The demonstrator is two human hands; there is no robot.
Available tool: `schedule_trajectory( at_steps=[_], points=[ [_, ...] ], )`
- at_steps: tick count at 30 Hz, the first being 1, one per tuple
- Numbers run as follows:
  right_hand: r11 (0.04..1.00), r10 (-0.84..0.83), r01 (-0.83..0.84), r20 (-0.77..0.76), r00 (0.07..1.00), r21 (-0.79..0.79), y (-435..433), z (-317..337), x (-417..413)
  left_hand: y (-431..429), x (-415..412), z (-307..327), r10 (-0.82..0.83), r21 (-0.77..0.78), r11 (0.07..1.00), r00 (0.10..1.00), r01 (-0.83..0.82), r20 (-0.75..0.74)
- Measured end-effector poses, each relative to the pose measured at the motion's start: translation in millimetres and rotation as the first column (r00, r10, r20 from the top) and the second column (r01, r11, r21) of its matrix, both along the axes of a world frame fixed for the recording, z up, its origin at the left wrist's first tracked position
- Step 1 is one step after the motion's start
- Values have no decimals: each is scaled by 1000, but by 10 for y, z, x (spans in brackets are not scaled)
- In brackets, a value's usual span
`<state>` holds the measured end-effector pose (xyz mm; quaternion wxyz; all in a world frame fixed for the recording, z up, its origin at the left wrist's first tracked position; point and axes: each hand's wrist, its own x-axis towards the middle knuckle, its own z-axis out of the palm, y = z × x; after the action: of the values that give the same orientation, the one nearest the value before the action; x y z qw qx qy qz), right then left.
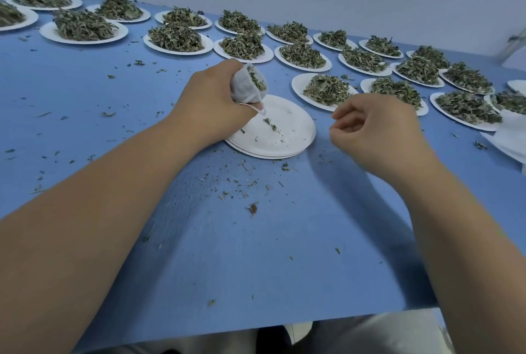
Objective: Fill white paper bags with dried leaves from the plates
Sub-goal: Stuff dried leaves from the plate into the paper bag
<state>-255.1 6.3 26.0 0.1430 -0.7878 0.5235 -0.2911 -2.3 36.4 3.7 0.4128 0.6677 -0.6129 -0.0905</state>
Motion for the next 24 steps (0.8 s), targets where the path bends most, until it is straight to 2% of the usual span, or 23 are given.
schedule_trajectory(
  at_steps=[4,7,9,16,22,24],
  points=[
    [998,57,-56,154,986,-11,-5,110,163,-31,-1,-44,-5,-4,1000,999,5,45],
    [989,145,-144,330,933,-28,20,181,425,-18,3,-59,-20,-25,999,998,22,57],
    [980,197,-192,378,905,-51,10,212,599,-6,-8,-53,-13,-34,999,995,16,95],
    [952,298,-271,236,925,-140,-101,198,960,-7,-25,-55,14,-68,998,989,-4,150],
    [930,366,-365,227,902,-51,-70,205,958,11,-7,-26,24,-104,995,984,-5,179],
    [919,368,-393,280,887,38,-43,221,949,14,8,-12,37,-125,992,984,-15,174]
  ],
)
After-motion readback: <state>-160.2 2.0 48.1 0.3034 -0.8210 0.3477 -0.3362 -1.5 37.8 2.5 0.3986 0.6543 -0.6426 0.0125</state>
